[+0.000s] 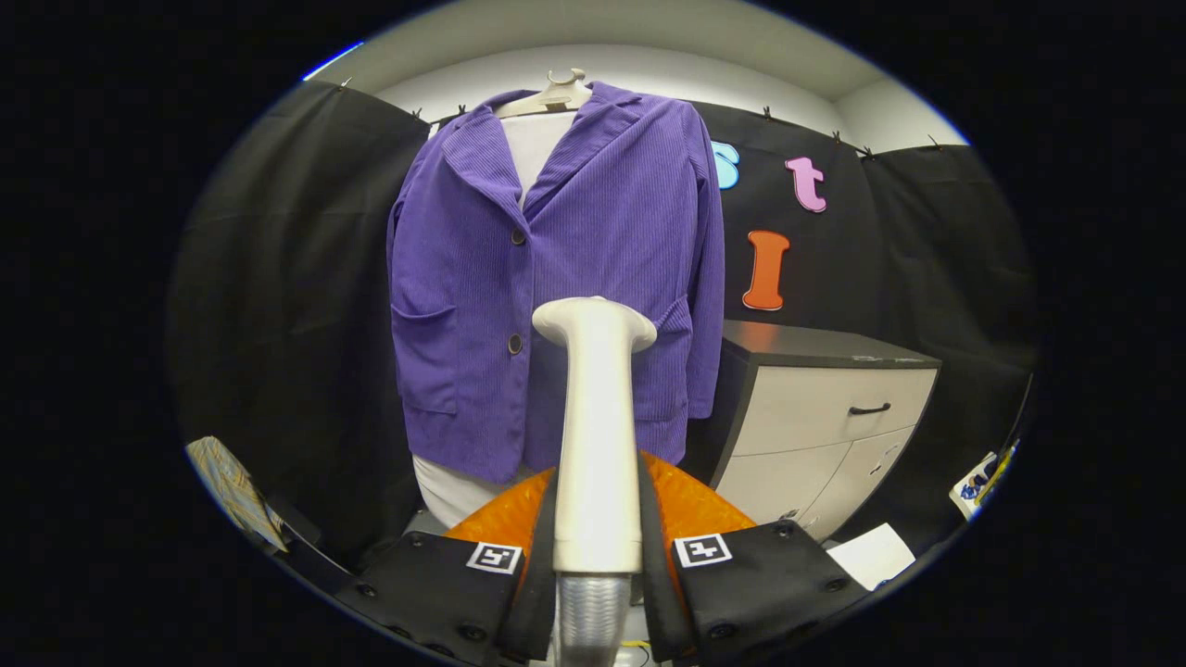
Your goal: Iron the clothes twice with a garment steamer, once on the left side and once on the right side.
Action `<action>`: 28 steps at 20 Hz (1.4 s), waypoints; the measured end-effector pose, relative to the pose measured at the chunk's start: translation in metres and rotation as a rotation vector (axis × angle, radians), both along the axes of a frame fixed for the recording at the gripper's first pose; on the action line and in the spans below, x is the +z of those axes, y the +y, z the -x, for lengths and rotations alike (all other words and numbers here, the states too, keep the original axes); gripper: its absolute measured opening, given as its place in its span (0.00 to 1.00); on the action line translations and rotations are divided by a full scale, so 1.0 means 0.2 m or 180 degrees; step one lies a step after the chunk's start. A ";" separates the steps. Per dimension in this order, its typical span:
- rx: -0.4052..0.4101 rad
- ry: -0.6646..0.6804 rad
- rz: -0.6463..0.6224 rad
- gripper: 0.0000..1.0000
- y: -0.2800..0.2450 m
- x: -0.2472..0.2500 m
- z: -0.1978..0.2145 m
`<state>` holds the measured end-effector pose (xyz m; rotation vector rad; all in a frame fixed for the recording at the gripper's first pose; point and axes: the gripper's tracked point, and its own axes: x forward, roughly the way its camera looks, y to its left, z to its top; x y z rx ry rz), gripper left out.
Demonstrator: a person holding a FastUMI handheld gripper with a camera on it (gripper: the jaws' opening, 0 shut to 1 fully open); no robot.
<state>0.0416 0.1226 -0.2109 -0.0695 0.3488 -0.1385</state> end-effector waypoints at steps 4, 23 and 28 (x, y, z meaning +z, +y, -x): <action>-0.0030 0.0056 -0.0022 0.47 -0.01 -0.03 0.00; -0.0148 -0.0542 0.0064 0.46 0.05 0.49 -0.02; -0.0030 -0.0864 0.0205 0.46 0.18 0.77 -0.04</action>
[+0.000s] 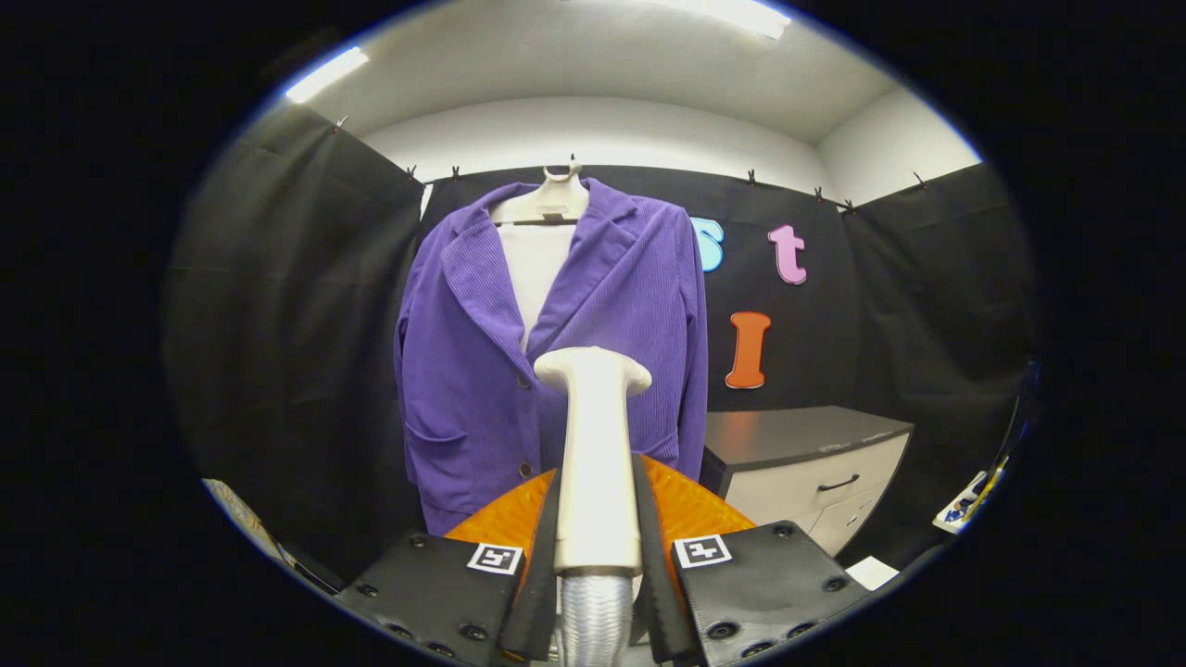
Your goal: Iron the clothes twice with a garment steamer, once on the left side and once on the right side.
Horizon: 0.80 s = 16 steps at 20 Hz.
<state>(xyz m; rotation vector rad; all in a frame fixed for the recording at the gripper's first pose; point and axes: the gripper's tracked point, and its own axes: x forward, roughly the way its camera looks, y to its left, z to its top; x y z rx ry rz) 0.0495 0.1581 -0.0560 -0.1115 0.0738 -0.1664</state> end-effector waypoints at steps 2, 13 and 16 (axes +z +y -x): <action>0.0050 -0.0111 0.0037 0.46 0.06 0.11 -0.03; 0.0374 -0.0477 -0.0011 0.46 0.44 0.46 -0.18; 0.0443 -0.0475 -0.0011 0.46 0.54 0.45 -0.25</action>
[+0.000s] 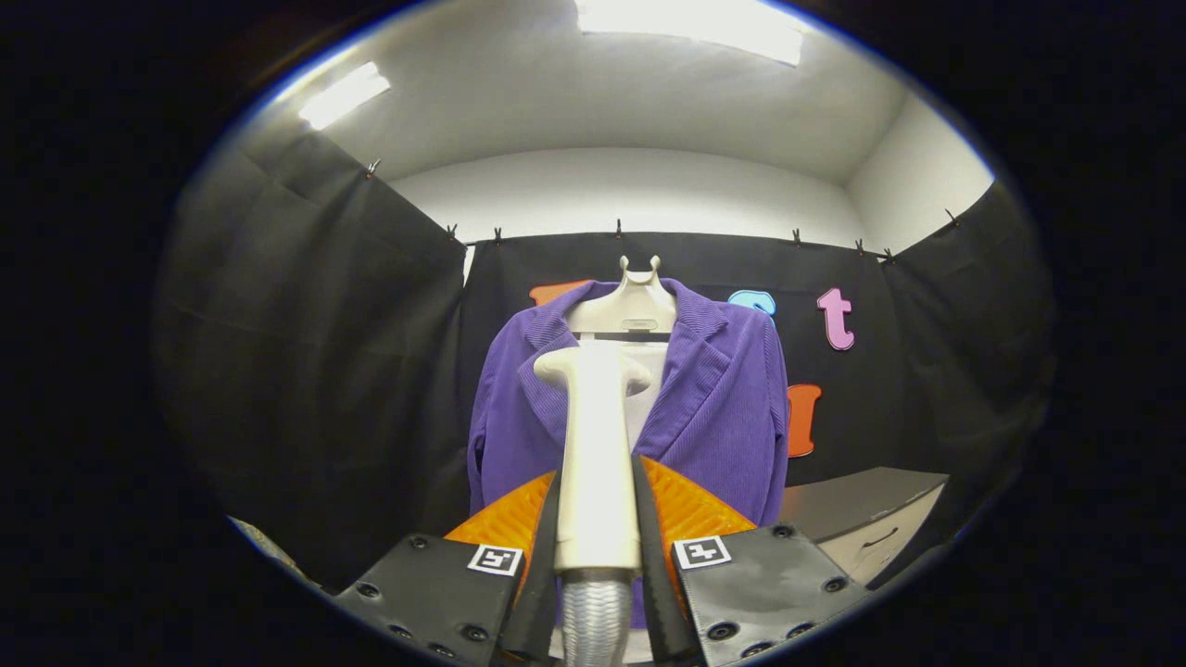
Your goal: Iron the clothes twice with a garment steamer, once on the left side and once on the right side.
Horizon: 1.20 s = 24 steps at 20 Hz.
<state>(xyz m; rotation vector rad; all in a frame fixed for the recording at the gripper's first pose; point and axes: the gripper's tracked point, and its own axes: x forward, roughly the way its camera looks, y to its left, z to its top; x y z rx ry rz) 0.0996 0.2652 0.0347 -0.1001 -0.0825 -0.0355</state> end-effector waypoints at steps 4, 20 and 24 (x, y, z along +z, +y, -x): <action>0.0062 -0.0045 0.0028 0.46 0.10 0.01 -0.07; -0.0023 0.0091 0.0069 0.46 0.17 -0.11 -0.30; -0.0043 0.0112 0.0096 0.46 0.17 -0.15 -0.31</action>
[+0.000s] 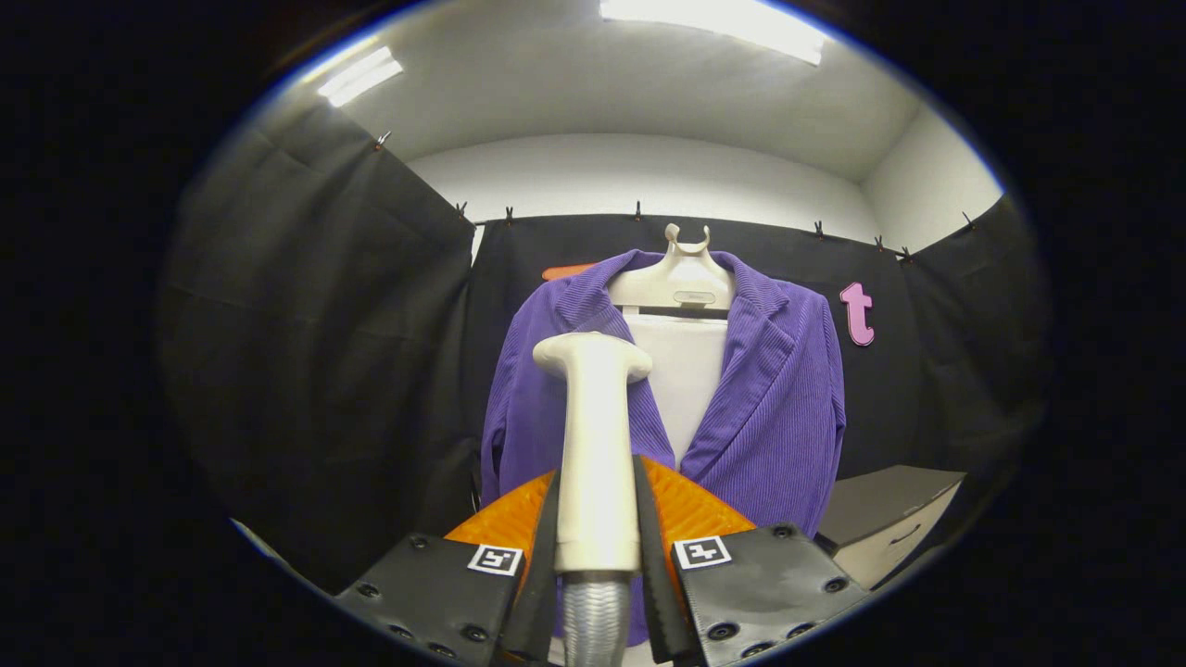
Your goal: Iron the clothes twice with a garment steamer, once on the left side and once on the right side.
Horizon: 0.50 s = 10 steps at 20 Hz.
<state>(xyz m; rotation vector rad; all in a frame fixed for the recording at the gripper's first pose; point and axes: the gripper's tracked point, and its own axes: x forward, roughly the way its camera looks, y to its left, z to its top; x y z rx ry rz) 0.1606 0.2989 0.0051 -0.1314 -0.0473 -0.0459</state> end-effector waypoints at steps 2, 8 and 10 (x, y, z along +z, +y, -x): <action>0.0002 -0.0004 -0.0010 0.46 0.00 -0.01 0.01; 0.0021 0.0059 0.0034 0.46 -0.01 -0.08 0.03; 0.0027 0.0094 0.0041 0.46 -0.02 -0.11 0.04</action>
